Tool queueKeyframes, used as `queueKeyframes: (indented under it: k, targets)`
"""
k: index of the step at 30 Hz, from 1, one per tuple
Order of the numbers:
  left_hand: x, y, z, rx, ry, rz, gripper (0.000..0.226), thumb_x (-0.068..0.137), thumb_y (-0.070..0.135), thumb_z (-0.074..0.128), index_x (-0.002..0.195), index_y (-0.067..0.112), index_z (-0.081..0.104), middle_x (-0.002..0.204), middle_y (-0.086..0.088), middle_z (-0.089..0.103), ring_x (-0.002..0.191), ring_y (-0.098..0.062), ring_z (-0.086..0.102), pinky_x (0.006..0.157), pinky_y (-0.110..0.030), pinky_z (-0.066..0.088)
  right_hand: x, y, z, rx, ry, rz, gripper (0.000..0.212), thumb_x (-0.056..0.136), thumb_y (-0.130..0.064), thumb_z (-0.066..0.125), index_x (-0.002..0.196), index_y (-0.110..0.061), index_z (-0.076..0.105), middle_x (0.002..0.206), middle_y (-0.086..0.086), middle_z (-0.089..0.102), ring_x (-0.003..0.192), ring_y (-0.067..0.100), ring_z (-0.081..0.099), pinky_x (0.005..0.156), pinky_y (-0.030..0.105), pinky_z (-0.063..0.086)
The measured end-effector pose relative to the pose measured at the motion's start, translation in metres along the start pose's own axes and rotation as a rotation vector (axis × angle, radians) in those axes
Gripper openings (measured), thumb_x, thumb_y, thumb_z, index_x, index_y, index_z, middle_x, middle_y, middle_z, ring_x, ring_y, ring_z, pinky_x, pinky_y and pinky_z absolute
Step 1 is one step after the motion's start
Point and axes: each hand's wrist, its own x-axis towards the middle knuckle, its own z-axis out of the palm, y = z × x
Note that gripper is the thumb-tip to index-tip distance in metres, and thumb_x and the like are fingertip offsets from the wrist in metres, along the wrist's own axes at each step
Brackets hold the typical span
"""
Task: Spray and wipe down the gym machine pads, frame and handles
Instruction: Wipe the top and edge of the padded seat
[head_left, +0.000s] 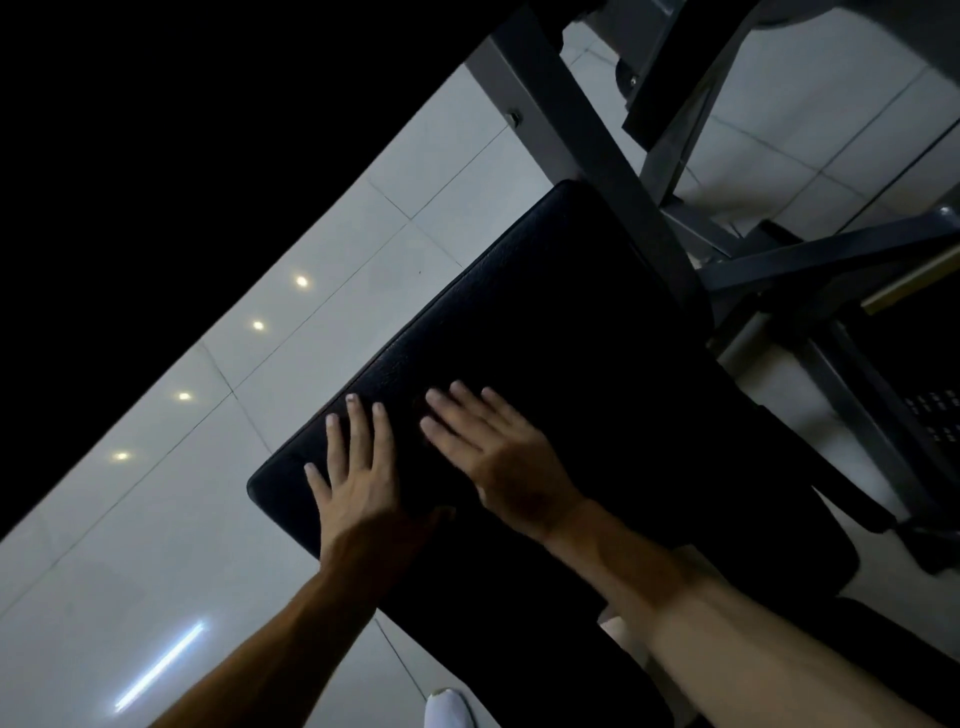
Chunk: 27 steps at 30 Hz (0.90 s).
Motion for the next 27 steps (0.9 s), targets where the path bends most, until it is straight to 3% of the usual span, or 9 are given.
queueKeyframes:
  k: [2,4,7,9,13,17,23,25,27]
  targets:
    - [-0.01,0.004,0.011,0.057,0.008,0.091,0.146,0.067,0.067,0.083,0.158,0.025,-0.024,0.161,0.002,-0.042,0.149,-0.026,-0.037,0.118,-0.061,-0.011,0.008,0.041,-0.018,-0.051,0.043,0.131,0.064,0.088,-0.006,0.043,0.15,-0.016,0.053,0.163,0.011,0.039,0.151,0.037,0.034,0.124,0.053,0.026]
    - [-0.012,0.006,0.019,0.102,0.005,0.153,0.148,0.064,0.067,0.085,0.16,0.025,-0.018,0.164,0.0,-0.037,0.151,-0.029,-0.034,0.116,-0.066,-0.008,0.017,0.086,-0.043,-0.064,0.136,0.424,0.063,0.09,-0.001,0.04,0.151,-0.015,0.051,0.163,0.013,0.038,0.151,0.039,0.033,0.122,0.059,0.029]
    - [-0.011,0.011,0.026,0.146,-0.05,0.173,0.149,0.065,0.067,0.084,0.159,0.025,-0.023,0.16,0.001,-0.044,0.147,-0.028,-0.041,0.118,-0.07,-0.006,0.027,0.099,-0.056,-0.038,0.256,0.745,0.061,0.096,0.006,0.051,0.154,-0.013,0.044,0.166,0.014,0.032,0.154,0.036,0.028,0.125,0.056,0.025]
    - [-0.011,0.014,0.026,0.144,-0.057,0.148,0.147,0.067,0.072,0.079,0.157,0.026,-0.028,0.156,0.002,-0.049,0.145,-0.027,-0.045,0.118,-0.068,-0.008,0.024,0.065,-0.038,-0.014,0.269,0.736,0.065,0.094,0.004,0.056,0.156,-0.011,0.041,0.167,0.016,0.029,0.154,0.036,0.026,0.127,0.051,0.021]
    - [-0.012,0.017,0.024,0.143,-0.064,0.128,0.133,0.081,0.065,0.073,0.157,0.025,-0.029,0.155,0.001,-0.051,0.144,-0.028,-0.045,0.12,-0.068,-0.007,-0.029,-0.014,0.005,0.063,0.099,0.283,0.057,0.1,-0.01,0.053,0.156,-0.01,0.043,0.168,0.017,0.027,0.157,0.036,0.02,0.126,0.051,0.022]
    - [-0.011,0.02,0.024,0.155,-0.076,0.123,0.141,0.075,0.06,0.081,0.158,0.024,-0.027,0.155,0.001,-0.051,0.144,-0.029,-0.045,0.119,-0.071,-0.006,-0.043,0.027,-0.003,-0.029,0.007,-0.042,0.056,0.099,-0.004,0.05,0.155,-0.012,0.047,0.166,0.015,0.033,0.155,0.038,0.026,0.126,0.052,0.023]
    - [-0.008,0.019,0.024,0.141,-0.098,0.139,0.149,0.067,0.062,0.085,0.156,0.025,-0.029,0.153,0.003,-0.053,0.143,-0.029,-0.046,0.117,-0.072,-0.007,-0.027,0.105,-0.049,-0.004,0.328,0.783,0.06,0.1,-0.001,0.048,0.157,-0.018,0.04,0.169,0.01,0.027,0.158,0.036,0.017,0.126,0.055,0.021]
    - [-0.008,0.019,0.026,0.139,-0.093,0.129,0.149,0.067,0.064,0.085,0.155,0.026,-0.03,0.152,0.003,-0.054,0.143,-0.029,-0.046,0.117,-0.071,-0.009,-0.025,0.064,-0.031,0.021,0.368,0.785,0.061,0.1,0.0,0.05,0.158,-0.014,0.038,0.169,0.013,0.026,0.158,0.036,0.017,0.127,0.054,0.02]
    - [-0.009,0.02,0.025,0.142,-0.093,0.126,0.147,0.069,0.068,0.081,0.155,0.026,-0.03,0.151,0.002,-0.055,0.143,-0.03,-0.046,0.116,-0.07,-0.01,-0.037,0.006,-0.002,0.049,0.306,0.618,0.061,0.1,-0.003,0.053,0.159,-0.01,0.037,0.169,0.017,0.025,0.158,0.037,0.017,0.126,0.054,0.021]
